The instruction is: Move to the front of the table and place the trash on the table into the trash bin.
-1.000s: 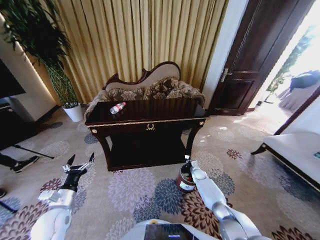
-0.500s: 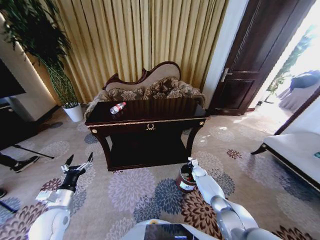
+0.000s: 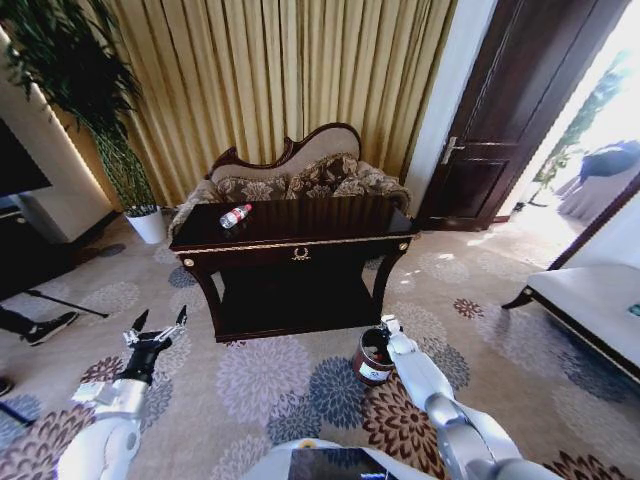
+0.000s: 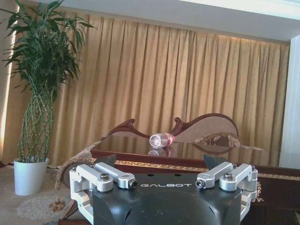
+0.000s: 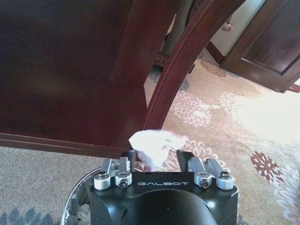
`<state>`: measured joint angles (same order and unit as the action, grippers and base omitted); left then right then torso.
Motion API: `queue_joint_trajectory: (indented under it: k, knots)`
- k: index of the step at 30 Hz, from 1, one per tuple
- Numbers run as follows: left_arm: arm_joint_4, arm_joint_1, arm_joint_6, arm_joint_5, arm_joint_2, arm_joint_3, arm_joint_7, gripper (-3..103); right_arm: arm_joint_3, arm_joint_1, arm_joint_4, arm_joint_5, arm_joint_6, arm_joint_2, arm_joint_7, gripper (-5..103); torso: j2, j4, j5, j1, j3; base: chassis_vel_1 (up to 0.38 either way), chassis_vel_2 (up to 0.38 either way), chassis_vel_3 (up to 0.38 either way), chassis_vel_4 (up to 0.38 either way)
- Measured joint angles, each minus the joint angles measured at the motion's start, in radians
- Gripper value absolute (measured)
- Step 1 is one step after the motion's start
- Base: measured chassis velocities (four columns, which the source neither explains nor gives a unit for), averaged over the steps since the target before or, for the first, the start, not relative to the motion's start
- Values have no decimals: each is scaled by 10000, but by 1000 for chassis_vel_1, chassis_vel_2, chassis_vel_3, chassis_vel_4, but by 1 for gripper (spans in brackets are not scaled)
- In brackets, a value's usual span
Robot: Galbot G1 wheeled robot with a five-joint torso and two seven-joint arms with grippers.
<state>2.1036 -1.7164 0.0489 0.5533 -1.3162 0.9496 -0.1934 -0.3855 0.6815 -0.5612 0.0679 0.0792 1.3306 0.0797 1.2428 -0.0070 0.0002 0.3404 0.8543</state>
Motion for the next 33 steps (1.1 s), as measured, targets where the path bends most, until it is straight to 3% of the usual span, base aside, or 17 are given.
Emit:
queue_joint_trajectory:
  k: [5,8,11,14,17,18,20,21,23,30,32,33]
  knots:
    - [-8,-14,12,10,51,42,-6,100,-1,43,-14,15,-7,4,8,71,0,0,1,0,0,0,0,0,0]
    - [-15,-27,26,14,56,45,-11,100,-8,77,-41,16,-18,-6,19,76,0,0,0,1,0,0,0,0,0]
    - [-15,-38,32,23,61,48,-14,100,-26,155,-184,-2,-45,-34,86,91,0,-1,0,0,0,0,0,0,0]
    - [-12,-38,33,29,67,50,-13,100,-41,318,-598,-269,-71,-70,118,99,0,1,1,0,0,0,0,0,0]
    - [-11,-21,34,35,65,36,23,100,-39,795,-2029,-1694,120,-196,12,100,0,-3,-1,0,0,0,0,0,0]
    - [-11,-21,34,35,65,36,23,100,-39,795,-2029,-1694,120,-196,12,100,0,-3,-1,0,0,0,0,0,0]
    - [25,6,24,33,30,-1,147,100,-146,1278,-3598,-3148,415,-254,-68,100,0,1,1,0,0,0,0,0,0]
    - [25,6,24,33,30,-1,147,100,-146,1278,-3598,-3148,415,-254,-68,100,0,1,1,0,0,0,0,0,0]
    - [136,23,-57,33,7,-19,268,100,-364,1903,-5822,-4298,982,-371,-99,100,-1,-4,1,0,0,0,0,0,0]
    - [240,76,-121,30,8,-53,334,100,-645,2657,-9167,-5337,1599,-474,-94,100,0,0,2,0,-1,0,0,0,0]
    - [420,214,-273,275,193,28,610,100,-715,2923,-11485,-6254,1987,-481,-8,100,0,-1,-1,-1,-2,0,0,0,0]
    - [478,266,-363,367,254,74,708,100,-680,2935,-11857,-6338,2033,-471,40,100,0,0,-2,-1,-2,0,0,0,0]
